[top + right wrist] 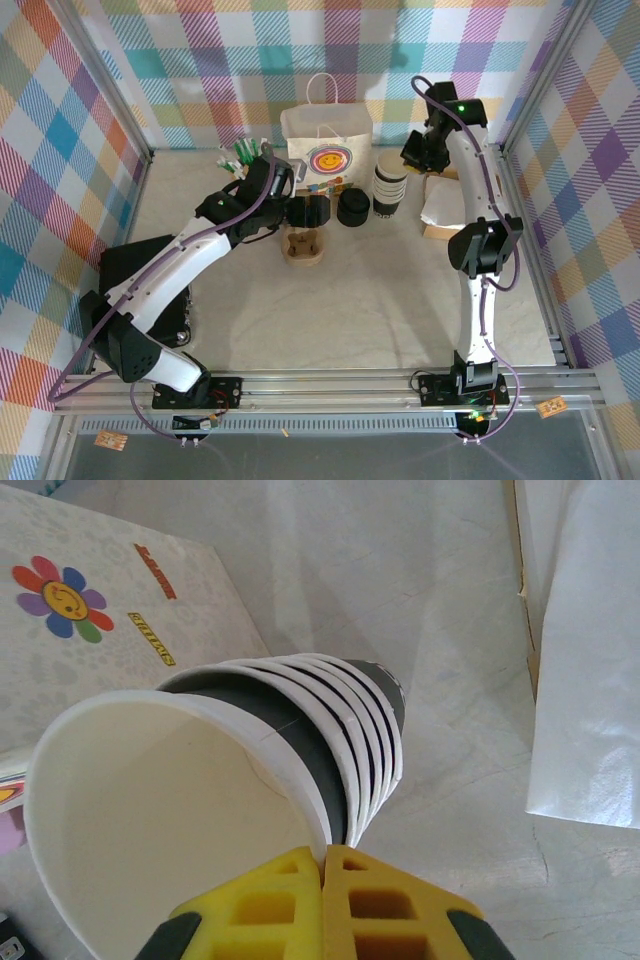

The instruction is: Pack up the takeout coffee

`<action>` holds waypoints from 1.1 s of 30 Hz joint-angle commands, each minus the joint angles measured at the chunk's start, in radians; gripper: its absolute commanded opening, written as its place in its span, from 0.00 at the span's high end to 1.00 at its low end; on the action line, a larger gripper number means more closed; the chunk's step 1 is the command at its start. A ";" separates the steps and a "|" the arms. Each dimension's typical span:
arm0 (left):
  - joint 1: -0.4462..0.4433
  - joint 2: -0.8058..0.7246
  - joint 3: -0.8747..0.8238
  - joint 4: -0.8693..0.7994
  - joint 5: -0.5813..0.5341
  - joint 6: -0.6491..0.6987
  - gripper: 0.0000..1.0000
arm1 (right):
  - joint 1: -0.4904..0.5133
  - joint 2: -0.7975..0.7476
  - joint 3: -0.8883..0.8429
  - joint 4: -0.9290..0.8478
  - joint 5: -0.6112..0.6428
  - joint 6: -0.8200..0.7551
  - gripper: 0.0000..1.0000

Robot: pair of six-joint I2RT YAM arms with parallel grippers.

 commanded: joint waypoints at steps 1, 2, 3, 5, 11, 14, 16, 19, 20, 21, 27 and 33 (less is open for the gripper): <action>-0.004 -0.037 -0.013 -0.010 -0.010 0.003 0.13 | -0.005 -0.077 0.044 -0.031 -0.016 0.018 1.00; -0.005 -0.039 -0.013 -0.009 -0.010 0.004 0.13 | -0.005 -0.080 0.045 -0.032 -0.016 0.017 1.00; -0.005 -0.041 -0.015 -0.008 -0.013 0.004 0.13 | -0.004 -0.085 0.048 -0.032 -0.016 0.018 1.00; -0.005 -0.041 -0.015 -0.007 -0.014 0.005 0.13 | -0.005 -0.095 0.054 -0.038 -0.016 0.018 1.00; -0.006 -0.046 -0.013 -0.005 -0.019 0.009 0.13 | -0.005 -0.122 0.069 -0.052 -0.018 0.021 1.00; -0.005 -0.048 -0.010 -0.005 -0.020 0.007 0.13 | -0.004 -0.144 0.068 -0.055 -0.024 0.023 1.00; -0.005 -0.051 -0.010 -0.004 -0.020 0.008 0.13 | -0.005 -0.159 0.069 -0.057 -0.027 0.024 1.00; -0.004 -0.051 -0.005 -0.005 -0.022 0.009 0.13 | -0.005 -0.182 0.069 -0.061 -0.036 0.021 1.00; -0.005 -0.050 -0.003 -0.006 -0.022 0.011 0.13 | -0.005 -0.185 0.074 -0.068 -0.040 0.022 1.00; -0.005 -0.049 -0.001 -0.010 -0.022 0.012 0.13 | -0.005 -0.190 0.076 -0.073 -0.044 0.022 1.00; -0.005 -0.035 0.024 -0.033 -0.020 0.016 0.13 | -0.005 -0.225 0.075 -0.109 -0.048 0.018 1.00; -0.005 -0.018 0.051 -0.056 -0.016 0.002 0.14 | -0.005 -0.262 0.075 -0.153 -0.065 0.012 1.00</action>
